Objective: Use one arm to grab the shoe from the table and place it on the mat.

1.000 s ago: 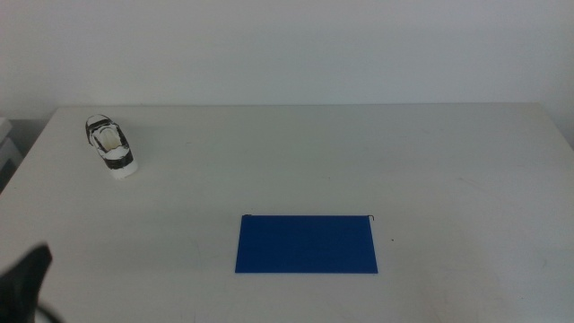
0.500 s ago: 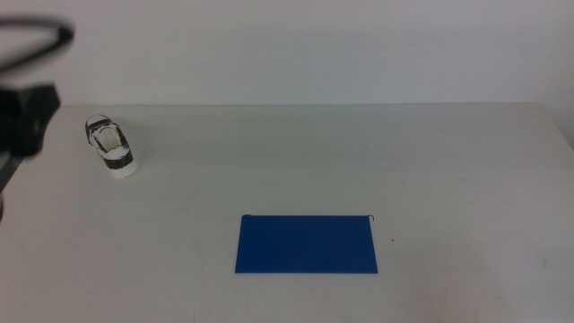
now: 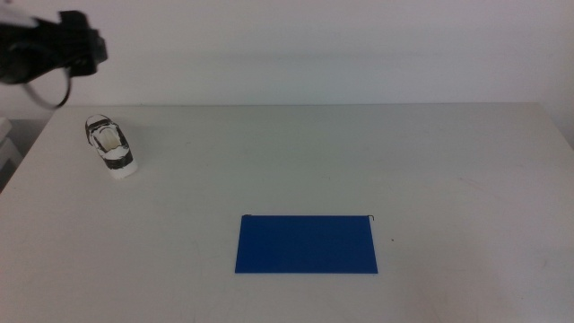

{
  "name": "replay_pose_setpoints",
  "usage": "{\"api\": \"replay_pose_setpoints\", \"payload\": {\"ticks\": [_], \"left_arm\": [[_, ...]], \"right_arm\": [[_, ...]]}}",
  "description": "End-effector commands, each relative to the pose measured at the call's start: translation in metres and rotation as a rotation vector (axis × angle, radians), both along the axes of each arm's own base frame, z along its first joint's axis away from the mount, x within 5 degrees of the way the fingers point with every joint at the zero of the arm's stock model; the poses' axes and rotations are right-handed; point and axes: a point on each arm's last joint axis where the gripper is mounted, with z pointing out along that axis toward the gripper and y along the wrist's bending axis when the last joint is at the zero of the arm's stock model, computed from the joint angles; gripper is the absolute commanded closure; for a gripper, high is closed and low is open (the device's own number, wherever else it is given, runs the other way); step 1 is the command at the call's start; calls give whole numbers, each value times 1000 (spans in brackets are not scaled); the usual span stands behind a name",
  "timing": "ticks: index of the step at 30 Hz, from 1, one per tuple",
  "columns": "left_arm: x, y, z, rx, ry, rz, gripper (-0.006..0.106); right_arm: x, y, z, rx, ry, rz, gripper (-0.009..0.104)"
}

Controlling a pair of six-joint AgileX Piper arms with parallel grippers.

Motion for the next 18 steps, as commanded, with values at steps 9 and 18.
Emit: {"api": "replay_pose_setpoints", "payload": {"ticks": [9,18], "left_arm": [[74,-11,13,-61,132,69,11],[117,-4,-2,-26,237,245,11]], "right_arm": [[-2,0,12,-24,-109,0,29],[-2,0,12,-24,-109,0,29]]}}
